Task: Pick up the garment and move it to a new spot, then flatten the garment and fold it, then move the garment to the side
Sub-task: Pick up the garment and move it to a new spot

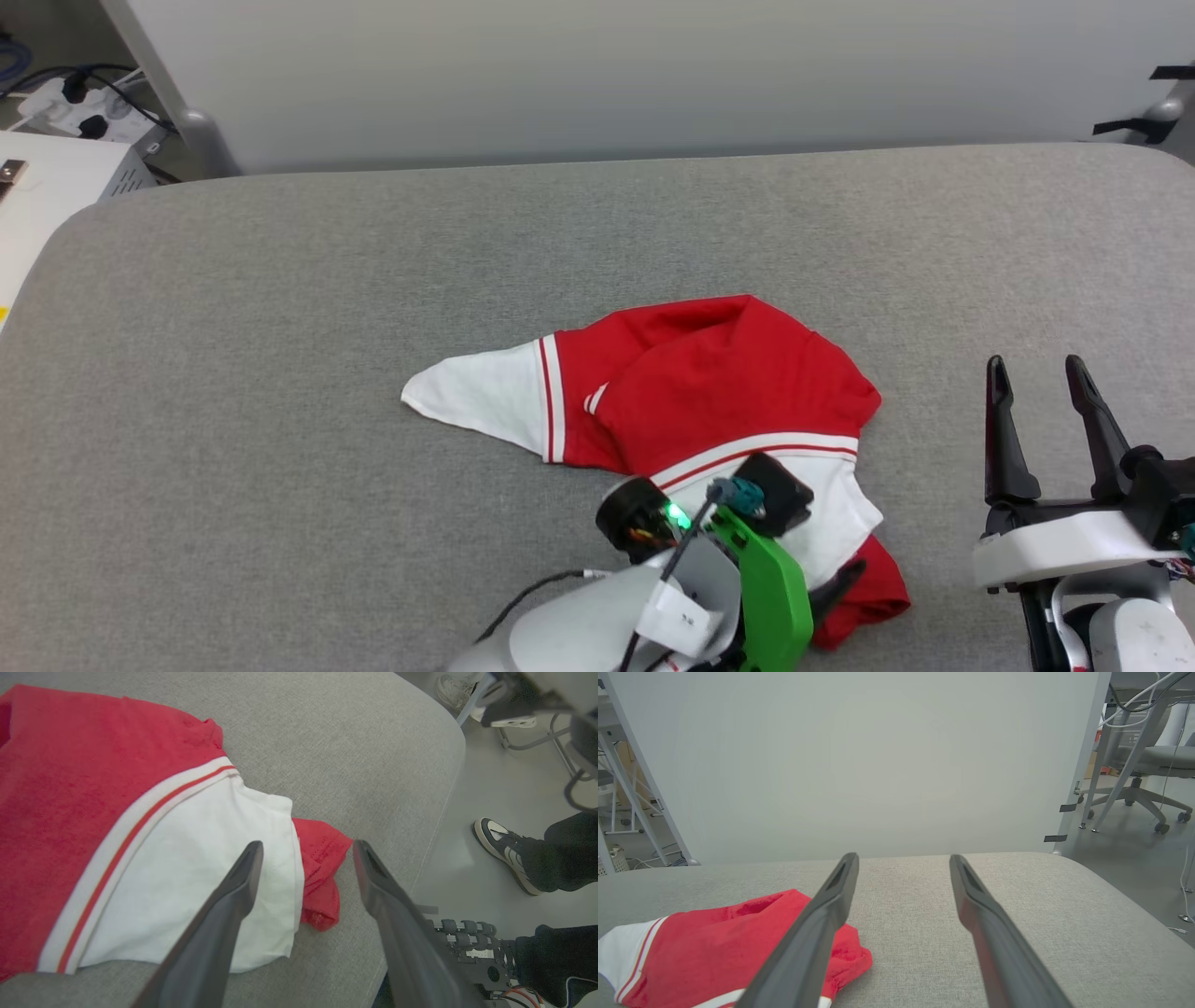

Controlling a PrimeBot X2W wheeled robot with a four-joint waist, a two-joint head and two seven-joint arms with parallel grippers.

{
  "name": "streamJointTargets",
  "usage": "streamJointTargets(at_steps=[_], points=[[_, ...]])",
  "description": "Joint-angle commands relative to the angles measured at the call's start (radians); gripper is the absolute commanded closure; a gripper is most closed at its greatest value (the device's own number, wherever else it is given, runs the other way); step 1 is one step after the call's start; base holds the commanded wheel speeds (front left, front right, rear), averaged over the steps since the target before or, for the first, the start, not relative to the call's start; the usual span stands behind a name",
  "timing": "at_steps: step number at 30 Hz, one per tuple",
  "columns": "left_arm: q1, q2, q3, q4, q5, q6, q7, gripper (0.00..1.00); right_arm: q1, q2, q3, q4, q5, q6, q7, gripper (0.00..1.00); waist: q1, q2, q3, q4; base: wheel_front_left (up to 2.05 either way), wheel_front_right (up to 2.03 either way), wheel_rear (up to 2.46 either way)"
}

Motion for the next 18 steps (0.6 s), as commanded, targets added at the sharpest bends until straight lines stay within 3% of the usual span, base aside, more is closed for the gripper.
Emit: streamJointTargets(at_steps=[1, 6, 13, 18], points=[[-0.034, 0.000, 0.022, 0.013, -0.002, 0.009, -0.031, 0.00, 0.016, -0.002, 0.006, 0.004, 0.003, -0.001, -0.005, 0.00, 0.0001, -0.0001, -0.015, 0.030, 0.00, 0.00, 0.00], [-0.101, 0.028, 0.103, 0.066, 0.013, 0.028, -0.156, 0.00, 0.033, -0.002, 0.010, 0.003, -0.001, -0.001, -0.005, 0.00, 0.0001, -0.0001, -0.041, 0.086, 0.00, 0.00, 0.00], [-0.094, 0.178, 0.221, 0.082, 0.020, 0.054, -0.328, 0.00, 0.062, -0.002, 0.031, 0.001, -0.011, -0.001, -0.005, 0.00, 0.0001, -0.0001, -0.078, 0.146, 0.00, 0.00, 0.00], [0.012, 0.286, 0.345, -0.007, 0.059, 0.080, -0.355, 0.00, 0.082, -0.002, 0.044, -0.001, -0.015, -0.001, -0.005, 0.00, 0.0001, -0.0001, -0.083, 0.170, 0.00, 0.00, 0.00]])
